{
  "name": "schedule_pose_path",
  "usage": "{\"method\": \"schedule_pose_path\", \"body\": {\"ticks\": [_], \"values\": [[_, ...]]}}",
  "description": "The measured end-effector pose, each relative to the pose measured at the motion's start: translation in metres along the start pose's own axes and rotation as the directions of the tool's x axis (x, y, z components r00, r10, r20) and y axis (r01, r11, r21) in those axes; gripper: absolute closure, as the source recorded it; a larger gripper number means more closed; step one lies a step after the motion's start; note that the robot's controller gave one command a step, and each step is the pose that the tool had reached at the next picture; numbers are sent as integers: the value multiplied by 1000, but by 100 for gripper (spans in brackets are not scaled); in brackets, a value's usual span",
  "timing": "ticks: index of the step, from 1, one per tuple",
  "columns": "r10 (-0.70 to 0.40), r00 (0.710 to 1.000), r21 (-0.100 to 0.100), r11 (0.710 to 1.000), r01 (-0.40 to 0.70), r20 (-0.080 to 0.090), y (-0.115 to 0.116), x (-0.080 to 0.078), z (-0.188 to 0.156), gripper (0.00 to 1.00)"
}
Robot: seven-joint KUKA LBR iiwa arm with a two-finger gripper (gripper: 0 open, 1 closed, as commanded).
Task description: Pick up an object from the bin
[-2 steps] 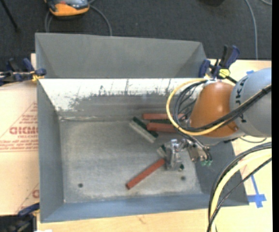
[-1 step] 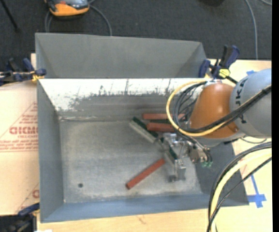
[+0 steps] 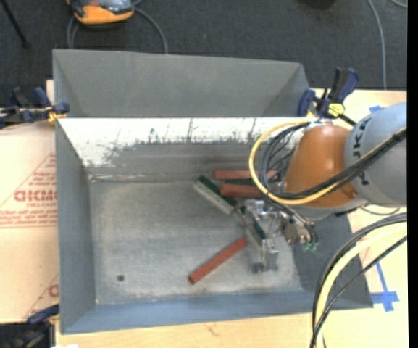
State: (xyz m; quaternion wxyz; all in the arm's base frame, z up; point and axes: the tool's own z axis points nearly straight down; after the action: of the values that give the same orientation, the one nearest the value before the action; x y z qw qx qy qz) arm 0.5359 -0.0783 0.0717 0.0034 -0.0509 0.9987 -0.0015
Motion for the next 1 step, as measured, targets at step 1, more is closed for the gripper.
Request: {"method": "schedule_pose_path", "body": {"ticks": [1], "values": [[-304, 953, -5, 953, 304, -3, 82, 10, -4, 100]]}}
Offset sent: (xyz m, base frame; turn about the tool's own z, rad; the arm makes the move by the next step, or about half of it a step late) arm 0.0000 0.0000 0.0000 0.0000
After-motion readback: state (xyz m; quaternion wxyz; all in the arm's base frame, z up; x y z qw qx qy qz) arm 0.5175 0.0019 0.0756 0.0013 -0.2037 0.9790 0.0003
